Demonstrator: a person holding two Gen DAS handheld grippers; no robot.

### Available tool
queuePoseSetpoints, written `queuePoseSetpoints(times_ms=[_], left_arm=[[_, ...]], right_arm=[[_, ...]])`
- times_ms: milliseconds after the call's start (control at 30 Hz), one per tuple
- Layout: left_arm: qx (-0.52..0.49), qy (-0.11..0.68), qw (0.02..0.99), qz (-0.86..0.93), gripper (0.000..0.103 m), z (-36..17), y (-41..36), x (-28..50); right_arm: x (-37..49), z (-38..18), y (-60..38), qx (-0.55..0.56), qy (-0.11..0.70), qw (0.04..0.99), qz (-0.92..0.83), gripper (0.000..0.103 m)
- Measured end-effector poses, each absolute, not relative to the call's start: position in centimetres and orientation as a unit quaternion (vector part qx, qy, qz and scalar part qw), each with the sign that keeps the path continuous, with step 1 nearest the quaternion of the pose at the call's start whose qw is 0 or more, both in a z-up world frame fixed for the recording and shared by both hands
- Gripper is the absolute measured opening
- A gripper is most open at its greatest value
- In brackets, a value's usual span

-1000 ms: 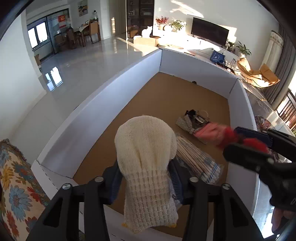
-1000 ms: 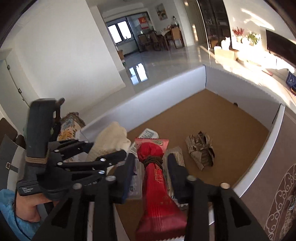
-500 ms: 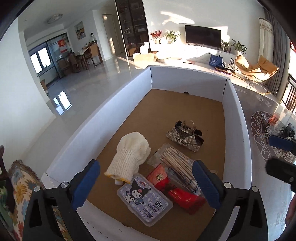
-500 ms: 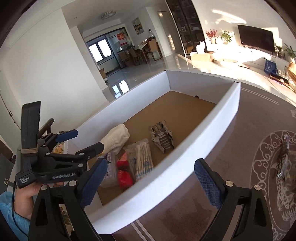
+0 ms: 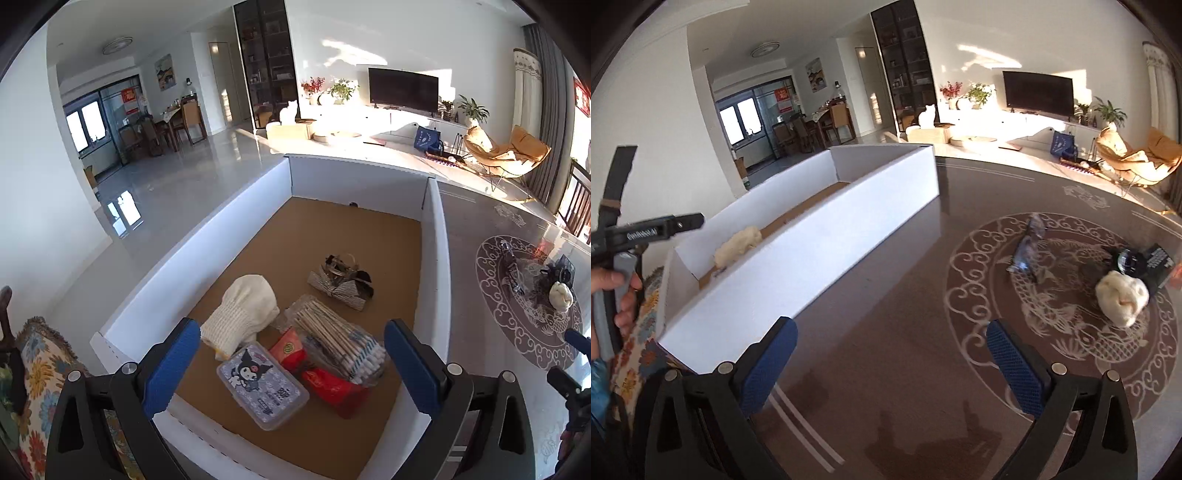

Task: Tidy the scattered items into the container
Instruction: 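Withdraw both open tools from the container back over the table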

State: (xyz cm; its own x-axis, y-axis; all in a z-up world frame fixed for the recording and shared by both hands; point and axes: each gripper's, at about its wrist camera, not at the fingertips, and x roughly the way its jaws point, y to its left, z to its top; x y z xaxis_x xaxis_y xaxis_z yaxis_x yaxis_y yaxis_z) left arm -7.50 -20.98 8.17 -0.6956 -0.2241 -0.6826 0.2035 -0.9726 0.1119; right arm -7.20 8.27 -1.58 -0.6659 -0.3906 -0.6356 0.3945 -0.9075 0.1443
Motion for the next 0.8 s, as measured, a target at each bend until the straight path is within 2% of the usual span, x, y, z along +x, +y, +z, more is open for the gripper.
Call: queuePoseSetpoints(times_ms=[233,400,533,633,800], left_arm=[[0.337,-0.027,0.047,-0.94,0.101,10.4,-13.4,-5.8],[0.34,-0.038,-0.042,-0.939,0.101,10.5,-5.5,-5.7],[0.371,-0.062,-0.108,-0.92,0.101,7.5,0.7,-5.9],[0.391,-0.075,-0.126,-0.909,0.101,3.8,4.0,-6.3],[0.419,-0.028,-0.12,-0.9,0.101,-2.9,4.9,-7.3]], right_arm=[[-4.7,-7.1,17.4,0.411,0.004,0.119,-0.904,0.102],[-4.2,-7.4,21.2,0.417,-0.032,0.088,-0.904,0.102],[-4.3,-8.0,22.2,0.43,-0.052,0.077,-0.898,0.102],[-4.2,-8.1,21.8,0.432,-0.038,0.068,-0.899,0.102],[-4.1,-8.4,20.8,0.43,-0.03,0.054,-0.901,0.102]])
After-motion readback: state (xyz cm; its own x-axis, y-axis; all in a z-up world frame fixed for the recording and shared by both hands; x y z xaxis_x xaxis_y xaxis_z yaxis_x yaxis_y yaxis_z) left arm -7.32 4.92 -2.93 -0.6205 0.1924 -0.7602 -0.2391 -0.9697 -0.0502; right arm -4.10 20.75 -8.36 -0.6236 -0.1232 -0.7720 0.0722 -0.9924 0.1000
